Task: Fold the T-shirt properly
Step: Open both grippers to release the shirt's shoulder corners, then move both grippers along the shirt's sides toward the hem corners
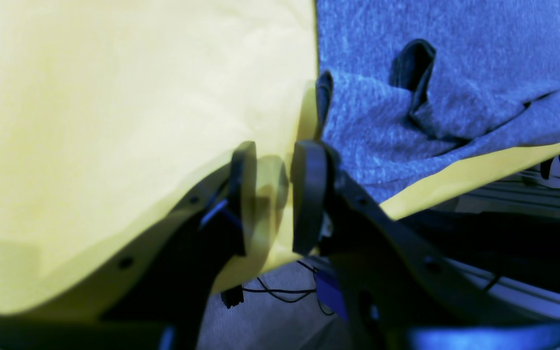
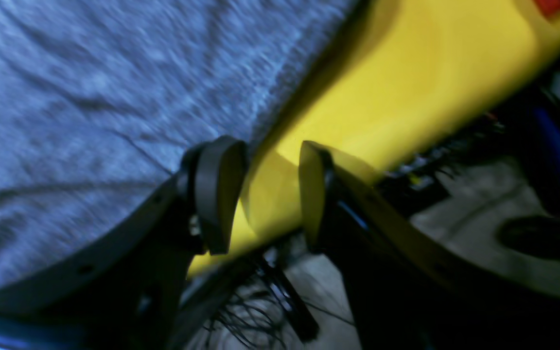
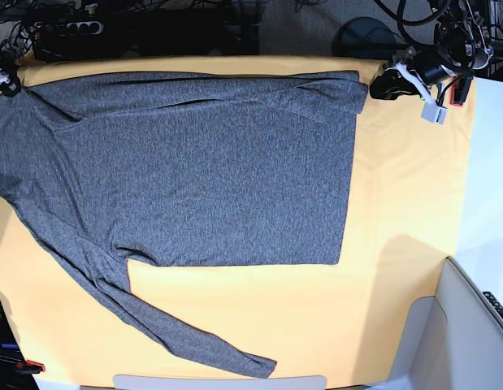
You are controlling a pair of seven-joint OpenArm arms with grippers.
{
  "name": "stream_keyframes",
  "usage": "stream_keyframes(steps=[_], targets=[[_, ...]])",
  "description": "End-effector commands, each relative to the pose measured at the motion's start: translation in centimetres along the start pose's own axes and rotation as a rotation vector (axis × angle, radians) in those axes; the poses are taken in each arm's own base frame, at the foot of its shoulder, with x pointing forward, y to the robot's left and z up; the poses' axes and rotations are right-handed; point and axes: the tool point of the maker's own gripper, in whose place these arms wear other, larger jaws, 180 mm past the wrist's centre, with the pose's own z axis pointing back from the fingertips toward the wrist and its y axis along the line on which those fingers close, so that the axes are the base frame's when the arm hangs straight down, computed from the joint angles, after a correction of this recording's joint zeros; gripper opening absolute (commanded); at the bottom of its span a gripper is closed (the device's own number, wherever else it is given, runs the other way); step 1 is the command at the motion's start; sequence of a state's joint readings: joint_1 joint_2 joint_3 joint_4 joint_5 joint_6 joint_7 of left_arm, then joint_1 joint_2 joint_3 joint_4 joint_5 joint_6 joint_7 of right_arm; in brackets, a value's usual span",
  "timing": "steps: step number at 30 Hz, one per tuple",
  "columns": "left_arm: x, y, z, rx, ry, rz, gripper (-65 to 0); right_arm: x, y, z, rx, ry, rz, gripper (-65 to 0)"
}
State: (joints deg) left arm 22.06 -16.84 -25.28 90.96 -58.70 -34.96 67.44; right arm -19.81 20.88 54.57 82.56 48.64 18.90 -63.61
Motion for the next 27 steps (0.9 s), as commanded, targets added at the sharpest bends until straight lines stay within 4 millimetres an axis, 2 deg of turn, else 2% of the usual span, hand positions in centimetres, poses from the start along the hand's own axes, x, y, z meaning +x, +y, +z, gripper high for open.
stream_keyframes(steps=[1,9,14,19,27], targets=[[0.0,0.4,0.4,0.023,0.017,-0.017,-50.9,-1.9,-2.0,0.7,-0.096,0.100,0.014,-40.5],[0.5,0.1,0.5,0.019,0.007,-0.032,-50.9,0.5,-2.3,2.8,-0.124,0.011,0.039,-40.5],[0.9,-0.4,0.7,0.020,-0.004,-0.057,-50.9,2.2,-2.6,4.9,-0.151,-0.061,0.061,-40.5],[1.7,-0.9,1.1,0.021,-0.022,-0.088,-50.9,4.1,-0.8,6.7,-0.153,-0.129,0.149,-40.5],[5.4,-5.4,3.3,0.017,-0.114,-0.297,-50.9,8.7,5.5,10.3,-0.111,-0.321,0.336,-40.5]])
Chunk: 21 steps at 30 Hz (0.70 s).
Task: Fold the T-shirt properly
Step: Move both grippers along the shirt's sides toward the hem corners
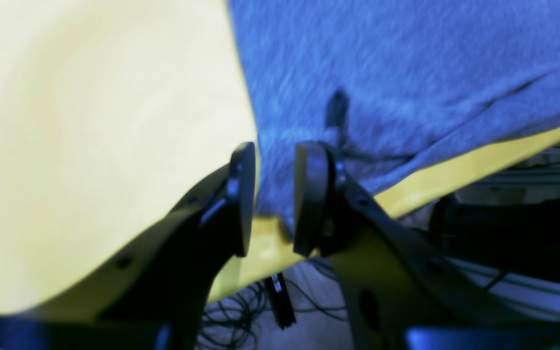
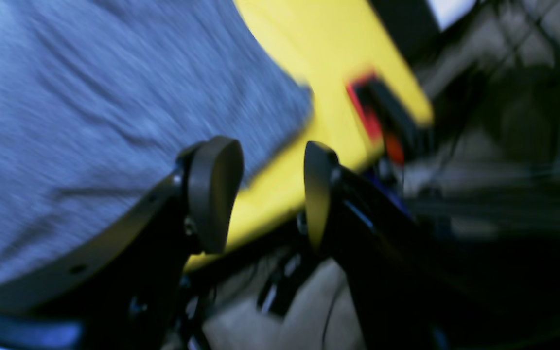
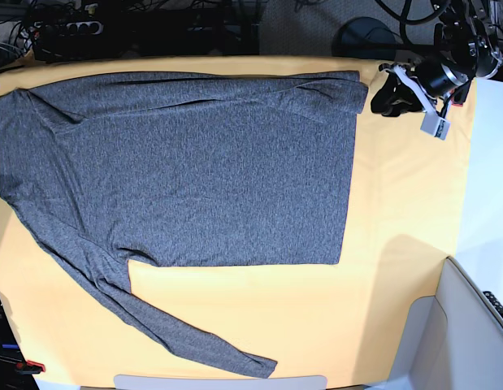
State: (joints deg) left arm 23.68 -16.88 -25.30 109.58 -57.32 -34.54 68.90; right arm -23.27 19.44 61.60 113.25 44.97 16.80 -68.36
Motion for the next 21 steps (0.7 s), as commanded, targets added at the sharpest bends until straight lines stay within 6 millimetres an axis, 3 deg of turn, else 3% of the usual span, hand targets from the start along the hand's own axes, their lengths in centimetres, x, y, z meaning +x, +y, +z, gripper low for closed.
stream_keyframes(steps=[1,7,13,21], targets=[[1.0,0.0,0.4,0.002,-0.028,-0.023,-50.9,2.1,0.0,0.3,-0.007,-0.060,0.020,-40.5],[4.7,0.4,-0.2,0.006,-0.067,-0.078,-50.9,5.9,1.7,-0.4,0.038,-0.181,-0.019,-40.5],[8.9,1.3,-1.2,0.001,-0.100,-0.103,-50.9,9.5,6.6,-2.7,0.105,-0.245,0.037,-40.5],[11.0,4.6,-5.5,-0.068,-0.091,0.073,-50.9,12.2,11.3,-9.0,0.072,-0.165,0.144,-40.6]])
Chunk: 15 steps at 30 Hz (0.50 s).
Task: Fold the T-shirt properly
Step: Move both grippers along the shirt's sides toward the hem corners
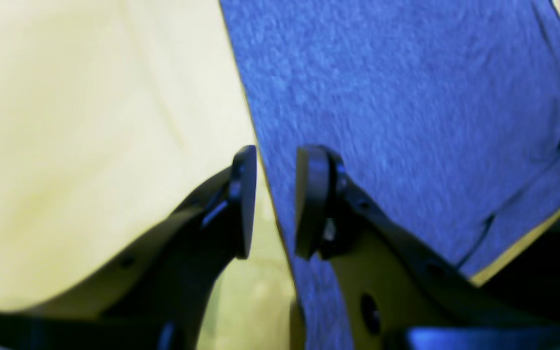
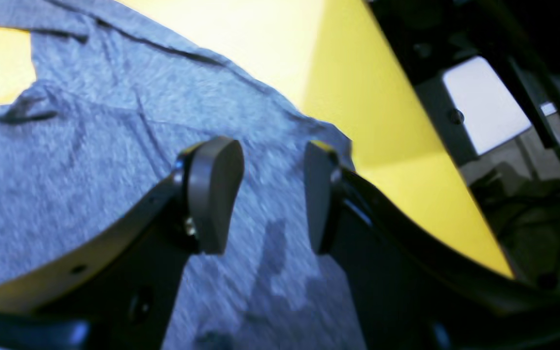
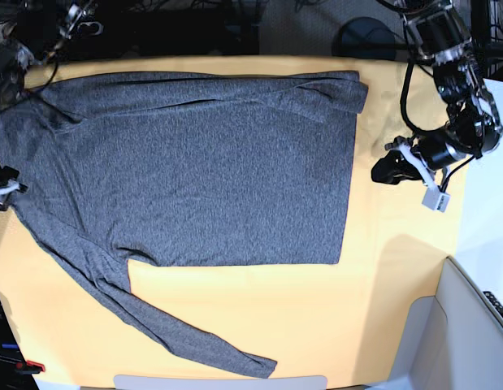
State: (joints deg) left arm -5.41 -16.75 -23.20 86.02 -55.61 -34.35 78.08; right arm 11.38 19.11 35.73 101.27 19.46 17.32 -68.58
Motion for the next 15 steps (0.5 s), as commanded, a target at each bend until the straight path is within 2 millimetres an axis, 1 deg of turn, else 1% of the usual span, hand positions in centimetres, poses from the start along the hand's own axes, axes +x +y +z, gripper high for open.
stream_keyframes(steps=[1,4,6,8,9,11,12,15], targets=[[1.9,0.5,0.3,0.009,-0.037,-0.014,-50.9,2.9,-0.1,-0.1,-0.007,-0.065,0.017,-40.6],[3.0,2.0,-0.7,0.055,-0.036,0.002,-50.8,4.7,1.2,-2.3,0.025,-0.065,0.007,-40.6],[3.4,2.1,-1.7,0.069,-0.024,-0.020,-50.8,5.4,1.9,-4.0,0.046,-0.069,0.002,-40.6],[4.1,2.0,-2.6,0.089,-0.023,-0.062,-50.8,6.5,2.2,-5.6,0.050,-0.076,0.023,-40.6],[4.4,2.0,-3.0,0.107,-0.019,-0.091,-50.8,6.7,2.6,-6.7,0.056,-0.067,0.044,-40.6],[4.1,2.0,-4.0,0.131,0.004,-0.131,-50.8,7.7,3.7,-8.4,0.064,-0.070,0.095,-40.6],[3.8,2.3,-4.6,0.145,0.021,-0.148,-50.7,7.8,4.0,-9.4,0.061,-0.054,0.130,-40.6],[3.9,4.4,-5.4,0.201,0.058,-0.158,-47.3,8.5,4.8,-11.8,0.056,-0.028,0.202,-40.6]])
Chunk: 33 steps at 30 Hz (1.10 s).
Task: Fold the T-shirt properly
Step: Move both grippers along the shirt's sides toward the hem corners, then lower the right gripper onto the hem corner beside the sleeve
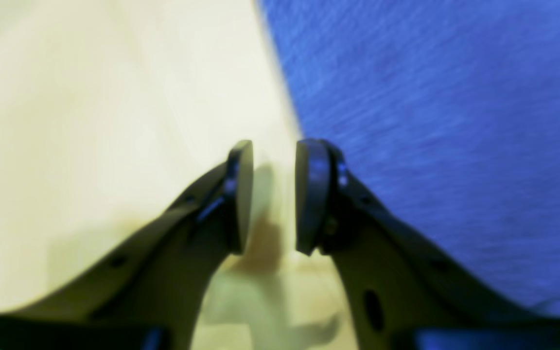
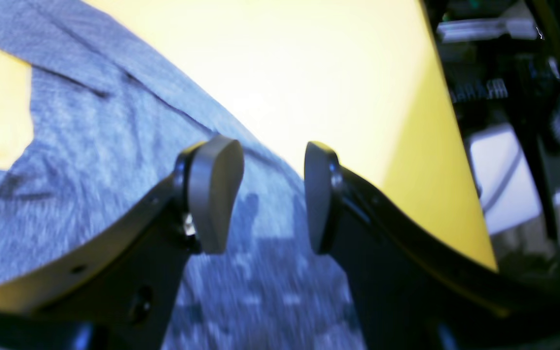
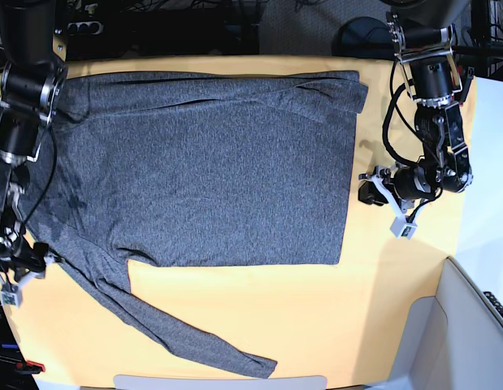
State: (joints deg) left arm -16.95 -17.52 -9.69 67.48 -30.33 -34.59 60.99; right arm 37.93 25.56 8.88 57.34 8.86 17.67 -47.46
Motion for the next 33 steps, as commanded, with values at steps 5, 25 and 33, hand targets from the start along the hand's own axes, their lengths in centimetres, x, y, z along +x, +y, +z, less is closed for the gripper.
stream_keyframes(steps=[5,25,33], targets=[[1.5,3.3,-0.2,0.049,-0.059,0.043,-42.5,1.8,-2.5,-1.7,-0.062,-0.003,0.013,-40.6],[1.3,4.8,-0.1,0.068,-0.058,0.067,-42.5,-3.3,-4.1,-3.3,-0.060,0.165,-0.063,-40.2],[1.3,4.5,-0.3,0.060,-0.061,0.072,-42.6,-4.6,-2.3,-4.0,-0.031,0.199,-0.086,-40.2]])
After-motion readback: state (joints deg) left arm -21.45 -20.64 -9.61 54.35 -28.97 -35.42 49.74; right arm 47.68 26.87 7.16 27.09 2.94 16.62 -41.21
